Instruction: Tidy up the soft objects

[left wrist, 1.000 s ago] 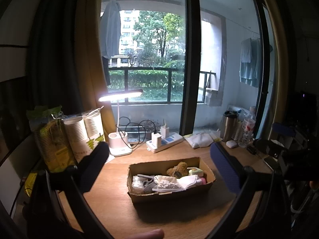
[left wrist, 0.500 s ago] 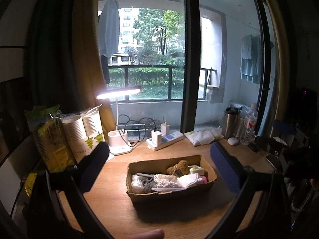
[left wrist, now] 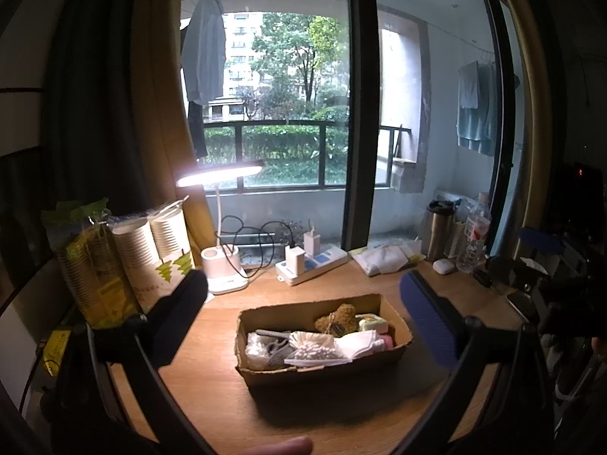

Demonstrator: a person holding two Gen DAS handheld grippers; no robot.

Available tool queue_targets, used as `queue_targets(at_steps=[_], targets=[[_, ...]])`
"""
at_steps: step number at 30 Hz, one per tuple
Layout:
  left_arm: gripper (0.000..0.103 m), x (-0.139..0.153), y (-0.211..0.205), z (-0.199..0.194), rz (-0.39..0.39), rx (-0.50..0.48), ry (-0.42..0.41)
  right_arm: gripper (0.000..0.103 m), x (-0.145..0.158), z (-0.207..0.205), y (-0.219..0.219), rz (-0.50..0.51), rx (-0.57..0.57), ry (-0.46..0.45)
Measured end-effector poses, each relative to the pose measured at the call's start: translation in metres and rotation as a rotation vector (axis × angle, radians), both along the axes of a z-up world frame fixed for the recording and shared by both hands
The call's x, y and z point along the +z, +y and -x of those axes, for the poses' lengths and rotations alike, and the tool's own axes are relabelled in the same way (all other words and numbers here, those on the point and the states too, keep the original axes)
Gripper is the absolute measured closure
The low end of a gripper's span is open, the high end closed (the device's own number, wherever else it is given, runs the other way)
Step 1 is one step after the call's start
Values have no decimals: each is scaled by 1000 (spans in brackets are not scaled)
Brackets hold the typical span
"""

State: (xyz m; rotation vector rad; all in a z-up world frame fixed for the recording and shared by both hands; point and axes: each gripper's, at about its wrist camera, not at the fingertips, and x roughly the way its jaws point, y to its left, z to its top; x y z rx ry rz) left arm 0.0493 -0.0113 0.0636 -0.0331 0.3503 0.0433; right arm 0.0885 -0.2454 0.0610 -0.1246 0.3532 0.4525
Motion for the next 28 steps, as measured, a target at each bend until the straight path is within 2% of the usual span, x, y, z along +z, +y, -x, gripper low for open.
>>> queue_targets(at_steps=[28], targets=[[1, -10, 4, -22, 14, -5, 25, 4, -12, -24, 8, 16, 0, 36]])
